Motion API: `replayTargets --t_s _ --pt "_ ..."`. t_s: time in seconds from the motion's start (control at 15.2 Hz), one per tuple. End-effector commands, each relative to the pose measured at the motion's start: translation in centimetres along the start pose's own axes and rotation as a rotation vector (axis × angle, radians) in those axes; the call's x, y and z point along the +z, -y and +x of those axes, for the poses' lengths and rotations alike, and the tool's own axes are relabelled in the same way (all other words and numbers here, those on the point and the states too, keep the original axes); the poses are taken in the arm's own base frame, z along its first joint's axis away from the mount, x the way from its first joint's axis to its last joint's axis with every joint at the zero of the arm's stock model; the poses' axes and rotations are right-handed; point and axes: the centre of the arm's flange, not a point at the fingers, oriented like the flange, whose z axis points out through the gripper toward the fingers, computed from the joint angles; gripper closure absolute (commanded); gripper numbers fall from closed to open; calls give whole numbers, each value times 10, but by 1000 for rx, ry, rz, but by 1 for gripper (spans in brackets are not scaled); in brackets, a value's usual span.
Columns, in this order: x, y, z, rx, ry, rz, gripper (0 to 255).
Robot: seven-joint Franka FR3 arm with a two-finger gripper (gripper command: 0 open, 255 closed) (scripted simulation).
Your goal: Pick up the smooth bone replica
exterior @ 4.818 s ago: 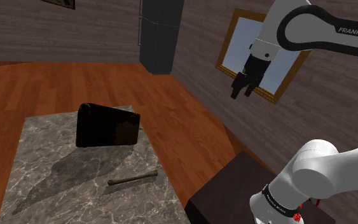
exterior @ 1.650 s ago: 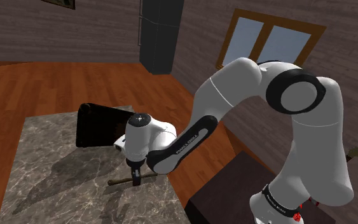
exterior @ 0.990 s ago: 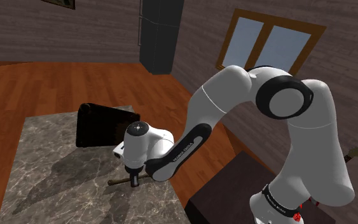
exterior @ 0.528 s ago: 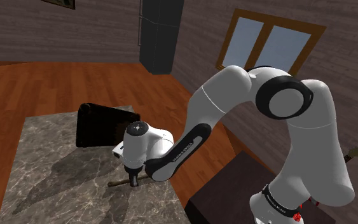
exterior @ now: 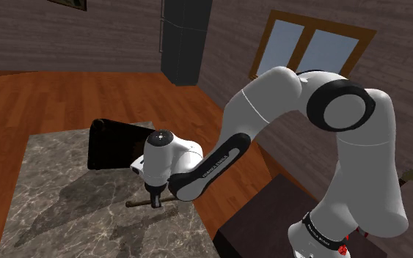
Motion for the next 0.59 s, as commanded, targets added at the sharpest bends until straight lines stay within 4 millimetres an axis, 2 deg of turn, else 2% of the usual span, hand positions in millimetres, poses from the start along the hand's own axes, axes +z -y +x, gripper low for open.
replayTargets --t_s 0.0,0.4,0.53 --pt "-11 -1 0 0 0 0 255" --pt "-43 -3 1 0 0 0 255" --pt "-43 -3 1 0 0 0 255"
